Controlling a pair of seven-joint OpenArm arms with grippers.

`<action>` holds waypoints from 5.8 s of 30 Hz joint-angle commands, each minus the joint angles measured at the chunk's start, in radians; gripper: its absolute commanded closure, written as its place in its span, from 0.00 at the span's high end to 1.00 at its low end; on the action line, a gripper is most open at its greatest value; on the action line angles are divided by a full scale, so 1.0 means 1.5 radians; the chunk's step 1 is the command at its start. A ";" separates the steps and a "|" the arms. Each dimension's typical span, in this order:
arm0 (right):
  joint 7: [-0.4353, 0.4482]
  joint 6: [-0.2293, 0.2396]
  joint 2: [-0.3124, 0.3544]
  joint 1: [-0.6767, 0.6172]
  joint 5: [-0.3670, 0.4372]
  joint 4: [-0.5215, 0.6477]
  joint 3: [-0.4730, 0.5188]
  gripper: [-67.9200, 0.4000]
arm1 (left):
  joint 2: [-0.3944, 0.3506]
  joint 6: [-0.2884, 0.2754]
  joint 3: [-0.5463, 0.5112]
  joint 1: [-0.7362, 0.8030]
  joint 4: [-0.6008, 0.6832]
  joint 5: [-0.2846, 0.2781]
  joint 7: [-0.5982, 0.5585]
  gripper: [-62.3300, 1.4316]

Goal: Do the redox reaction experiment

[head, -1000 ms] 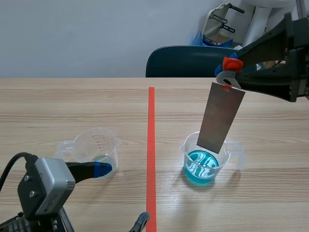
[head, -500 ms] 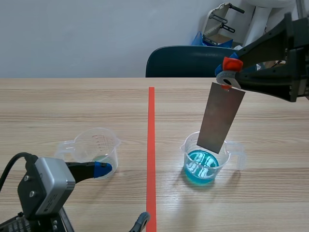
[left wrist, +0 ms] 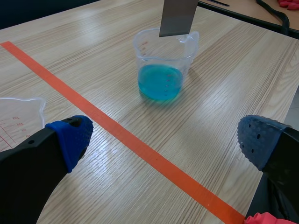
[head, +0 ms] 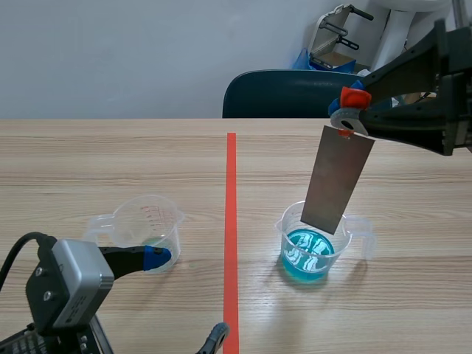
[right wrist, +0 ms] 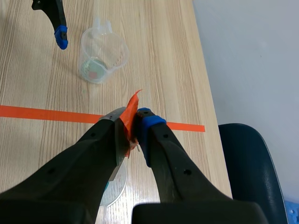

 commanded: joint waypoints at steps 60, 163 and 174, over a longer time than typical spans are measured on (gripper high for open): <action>0.125 0.004 -0.257 -0.005 -0.303 -0.252 -0.016 0.02 | 0.005 0.001 -0.001 0.005 0.008 -0.001 -0.011 1.00; 0.128 0.004 -0.257 -0.005 -0.305 -0.252 -0.016 0.02 | 0.005 0.001 -0.001 0.005 0.008 -0.001 -0.011 1.00; 0.128 0.004 -0.257 -0.005 -0.305 -0.252 -0.016 0.02 | 0.005 0.001 -0.001 0.005 0.008 -0.001 -0.011 1.00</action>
